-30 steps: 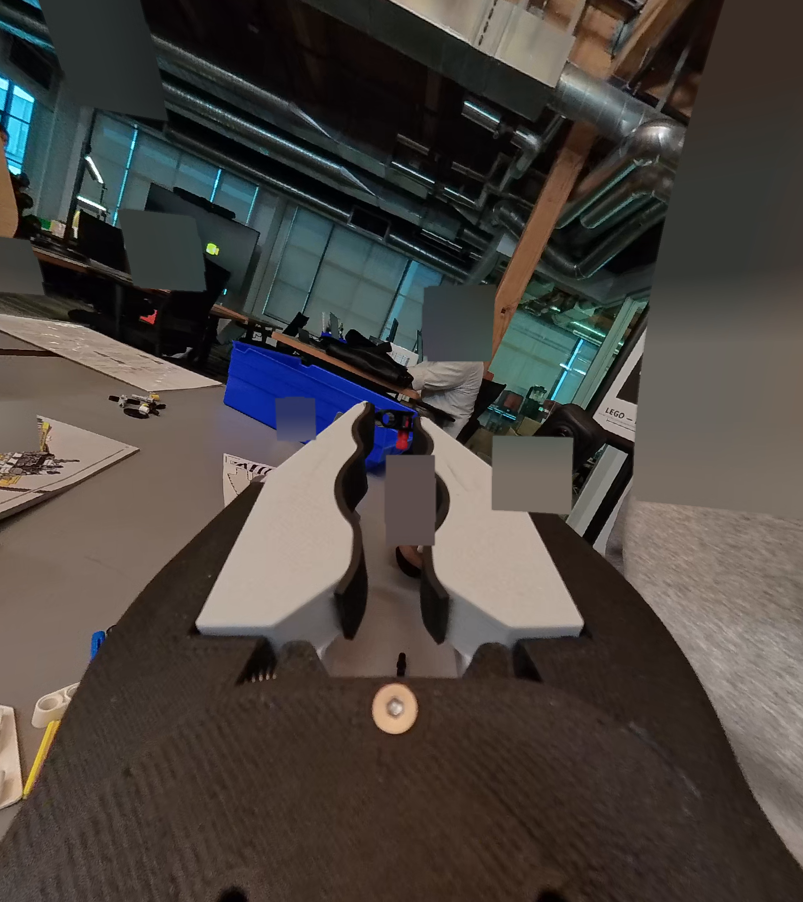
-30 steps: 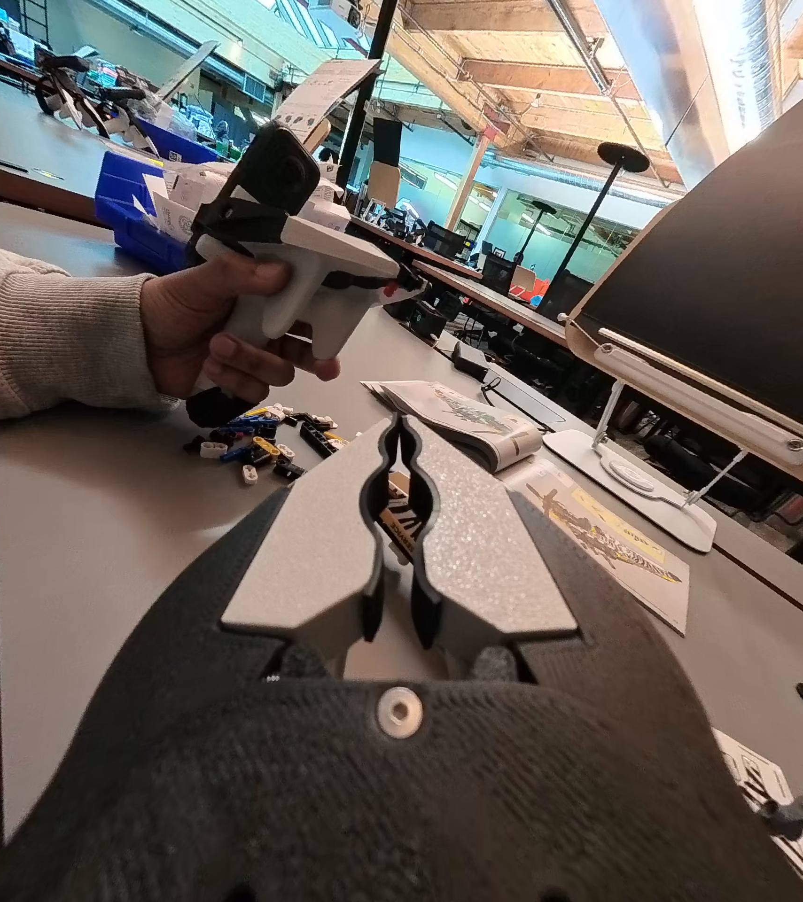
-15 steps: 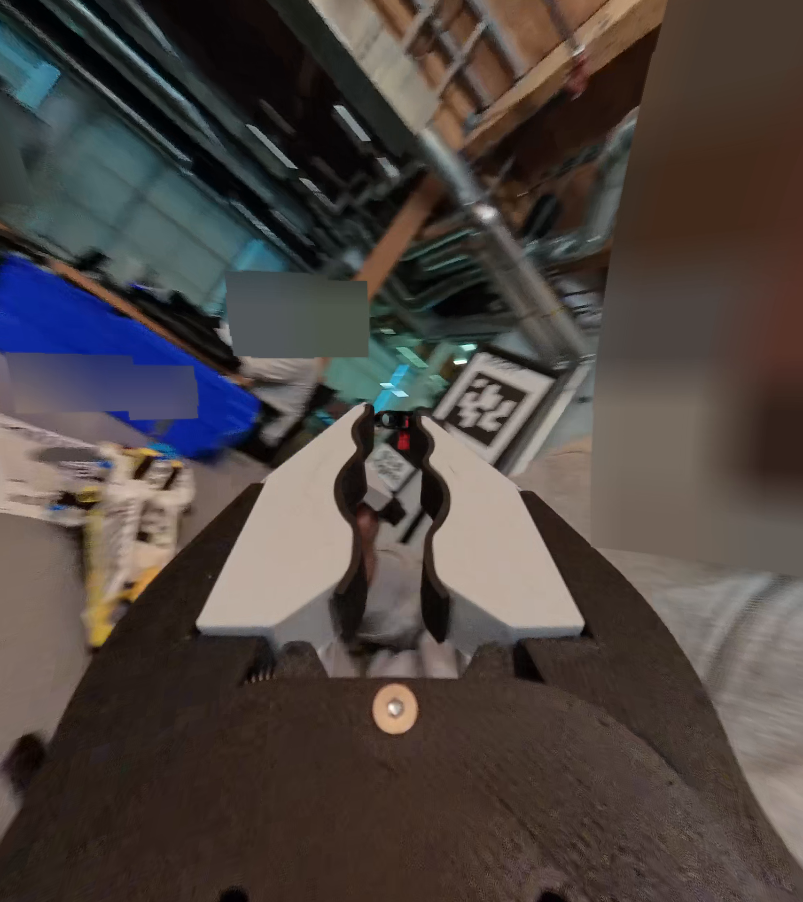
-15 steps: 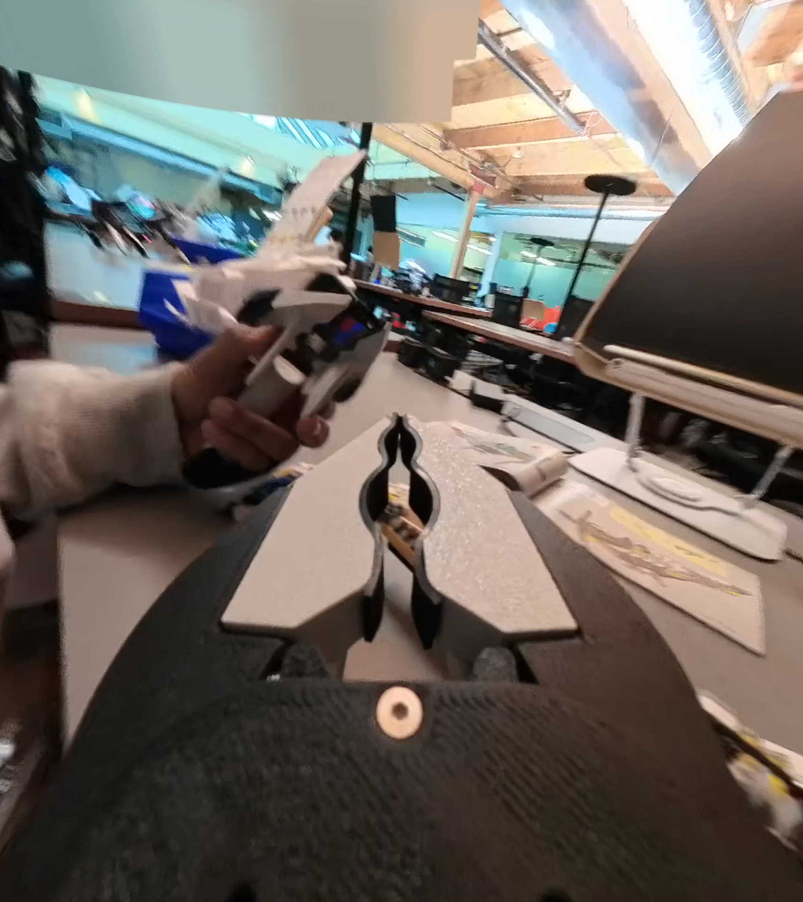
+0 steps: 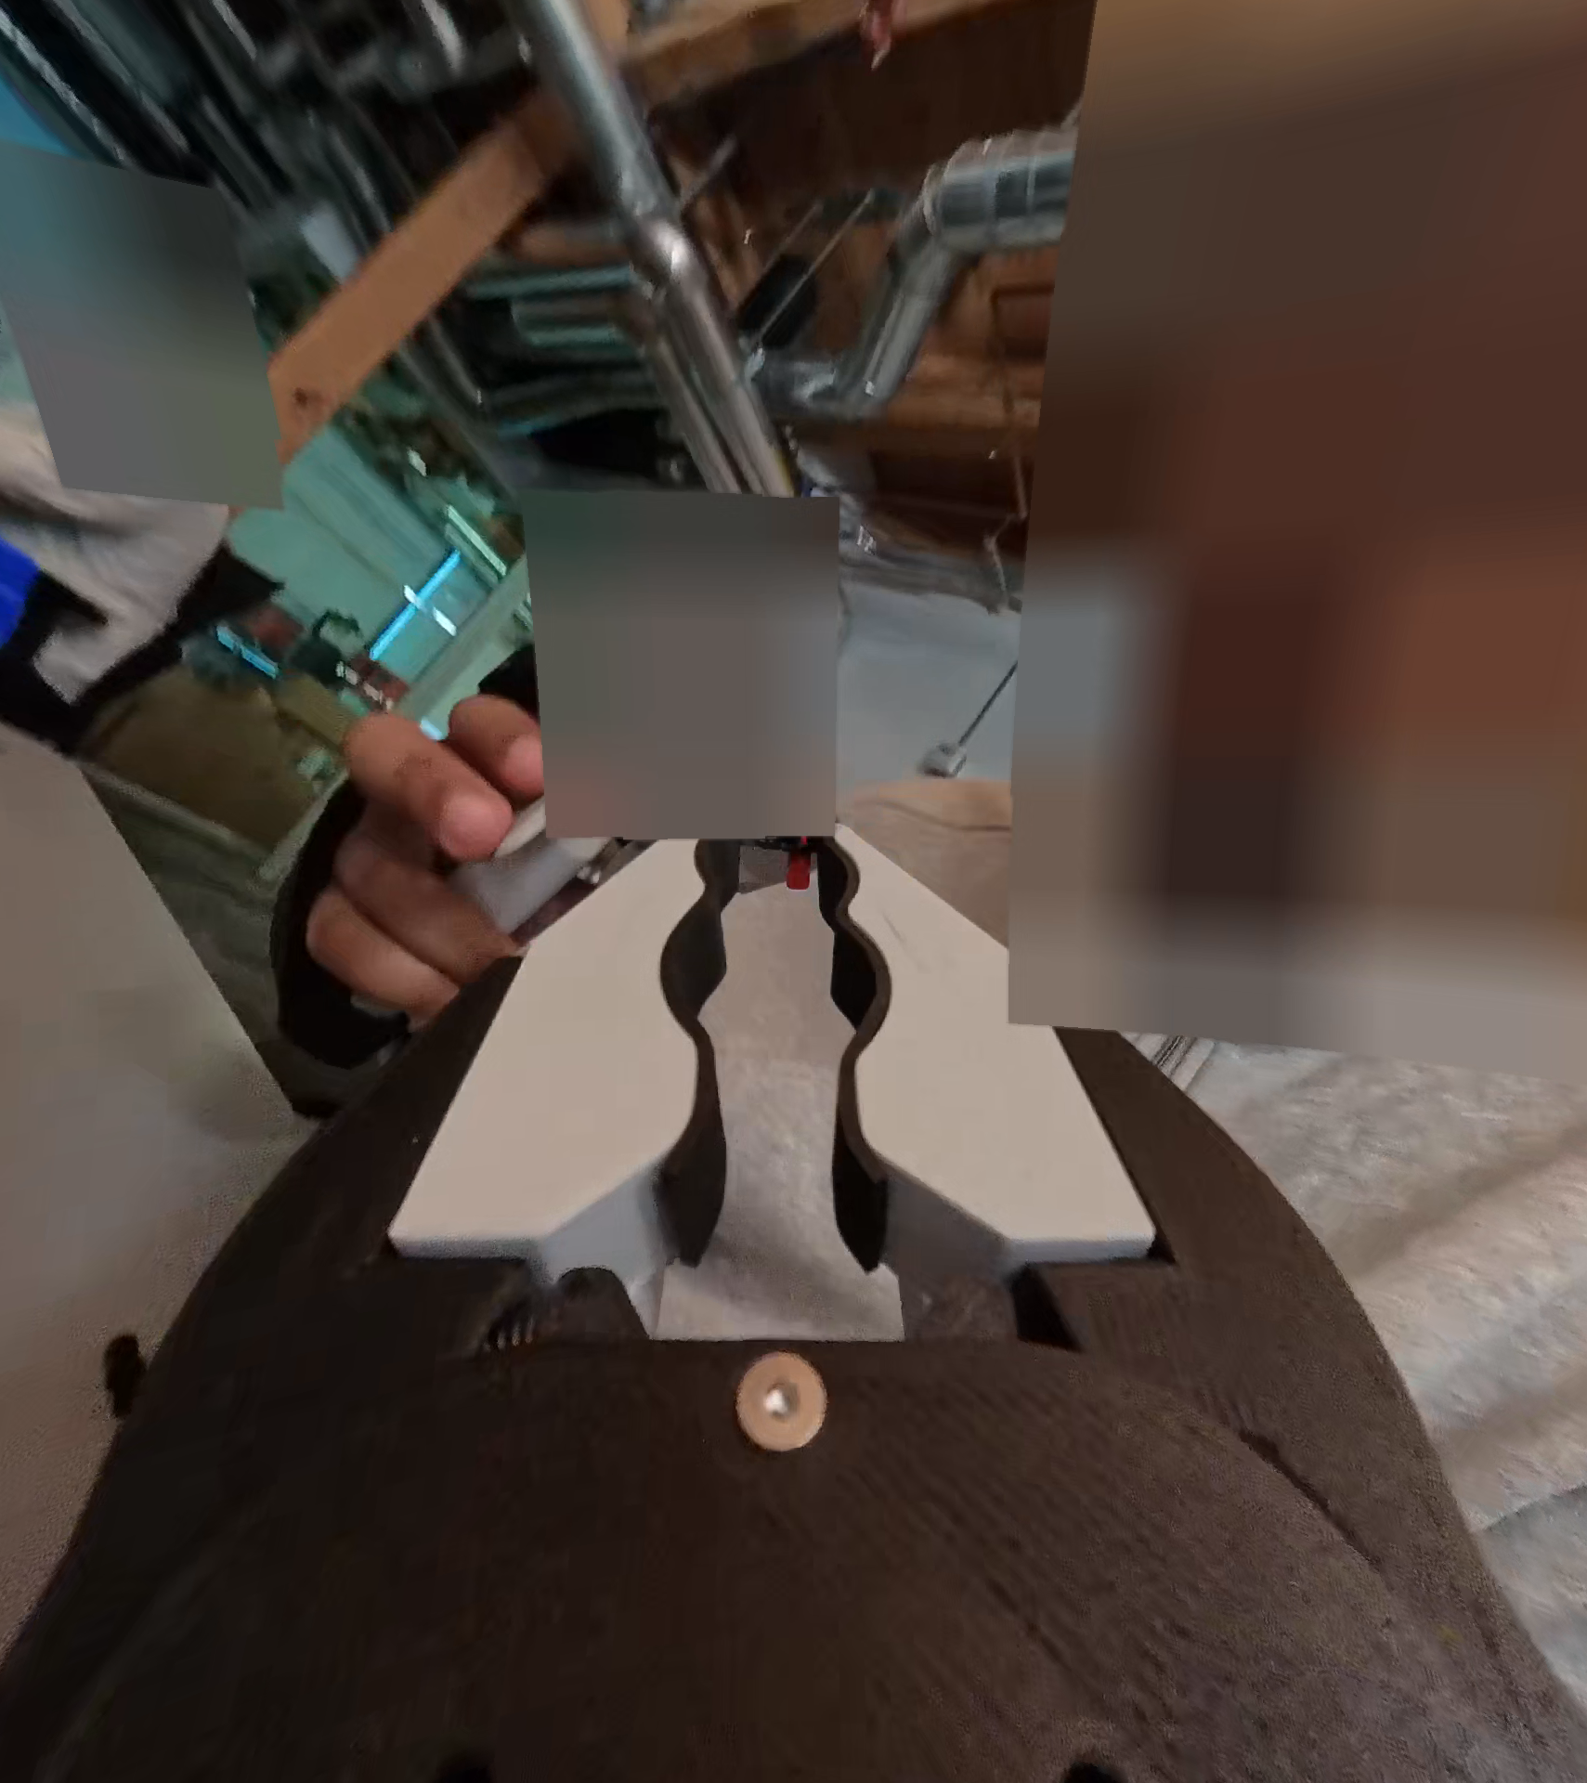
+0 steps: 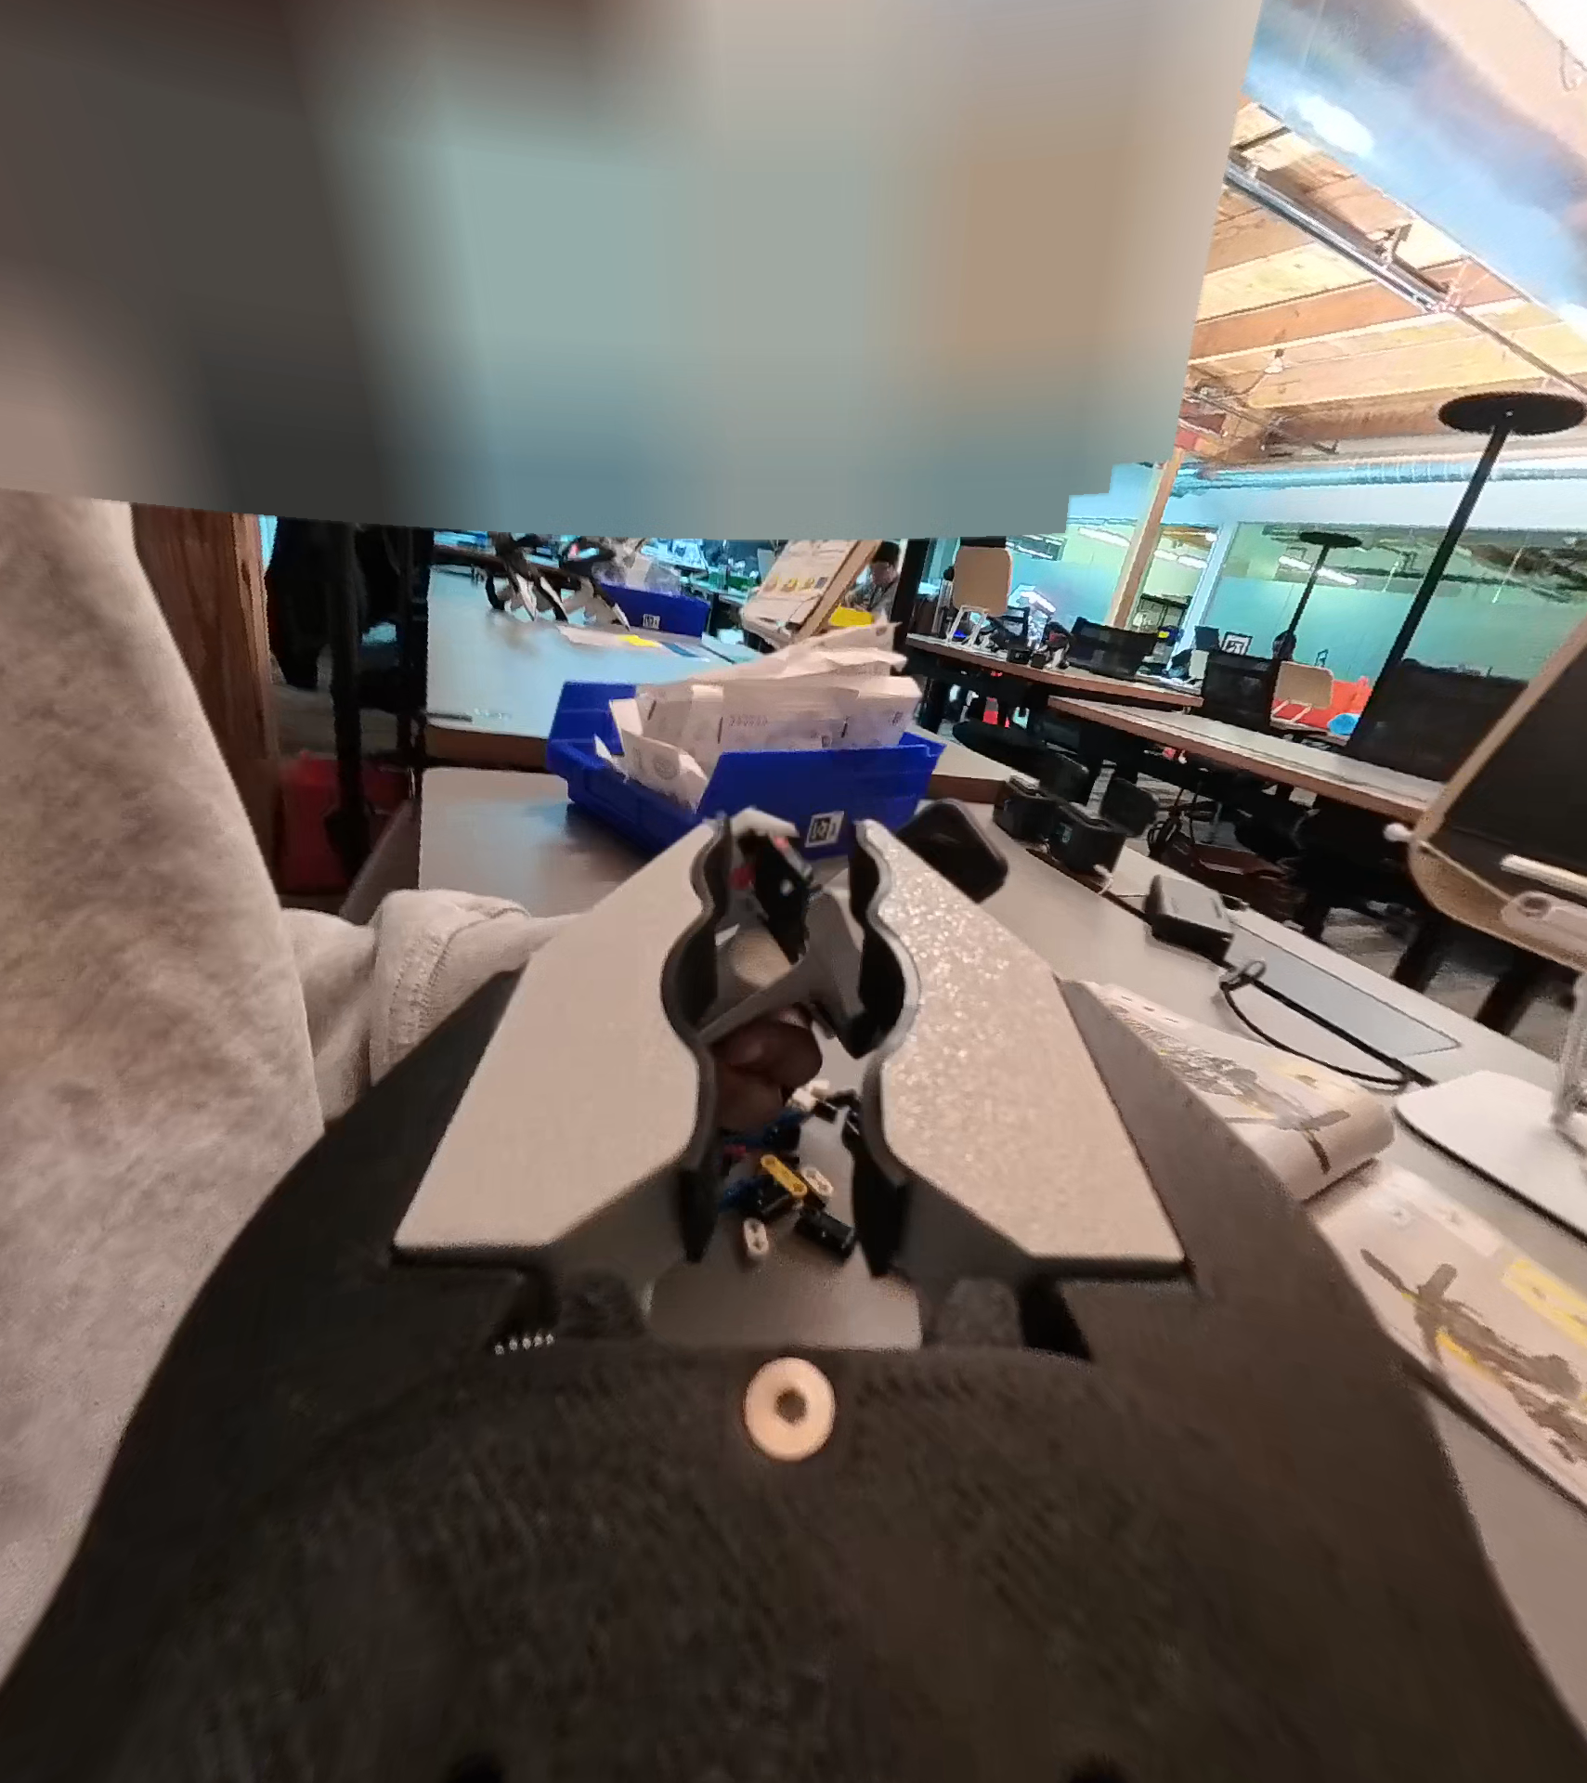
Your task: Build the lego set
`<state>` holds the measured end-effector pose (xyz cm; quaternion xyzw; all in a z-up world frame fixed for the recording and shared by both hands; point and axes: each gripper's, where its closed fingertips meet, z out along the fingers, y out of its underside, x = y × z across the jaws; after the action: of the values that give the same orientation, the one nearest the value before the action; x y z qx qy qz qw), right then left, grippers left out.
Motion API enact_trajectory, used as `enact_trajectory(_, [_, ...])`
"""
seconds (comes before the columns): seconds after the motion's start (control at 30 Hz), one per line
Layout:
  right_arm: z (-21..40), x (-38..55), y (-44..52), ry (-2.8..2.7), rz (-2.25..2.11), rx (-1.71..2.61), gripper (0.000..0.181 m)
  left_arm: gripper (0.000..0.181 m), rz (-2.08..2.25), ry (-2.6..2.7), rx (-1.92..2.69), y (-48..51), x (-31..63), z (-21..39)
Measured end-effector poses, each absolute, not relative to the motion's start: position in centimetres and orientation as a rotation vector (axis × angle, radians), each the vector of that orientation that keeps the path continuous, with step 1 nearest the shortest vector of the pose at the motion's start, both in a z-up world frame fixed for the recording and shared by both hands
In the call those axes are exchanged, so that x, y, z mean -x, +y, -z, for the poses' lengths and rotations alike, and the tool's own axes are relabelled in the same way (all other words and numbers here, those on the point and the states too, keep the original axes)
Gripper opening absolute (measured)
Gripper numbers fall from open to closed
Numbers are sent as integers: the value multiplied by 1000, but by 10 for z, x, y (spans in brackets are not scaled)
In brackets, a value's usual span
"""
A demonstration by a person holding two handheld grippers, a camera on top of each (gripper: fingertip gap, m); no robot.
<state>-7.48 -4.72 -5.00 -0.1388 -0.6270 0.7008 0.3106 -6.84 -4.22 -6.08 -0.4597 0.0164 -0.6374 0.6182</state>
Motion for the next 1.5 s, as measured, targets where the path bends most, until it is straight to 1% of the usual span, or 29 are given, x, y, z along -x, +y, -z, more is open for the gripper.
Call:
enact_trajectory(0.03, [53,74,-50,-1672,-1818,347,23,13,1474,49,1088,-40,64,64])
enact_trajectory(0.23, [69,75,-56,-1741,-1656,285,26,13,1467,53,1109,-39,61,66])
enact_trajectory(0.33, [70,74,-54,-1734,-1640,273,22,13,1477,55,1118,-38,59,67])
enact_trajectory(0.7, [74,60,-54,-1794,-1622,145,19,13,1533,81,1151,-39,49,70])
enact_trajectory(0.87, [77,56,-54,-1834,-1549,81,21,13,1558,78,1163,-39,46,71])
enact_trajectory(0.97, [78,54,-53,-1845,-1523,64,19,13,1564,83,1172,-38,44,72])
enact_trajectory(1.17, [77,57,-49,-1785,-1400,9,8,13,1578,67,1169,-37,45,72])
enact_trajectory(1.5, [74,59,-44,-1759,-1427,46,7,14,1566,25,1157,-34,52,73])
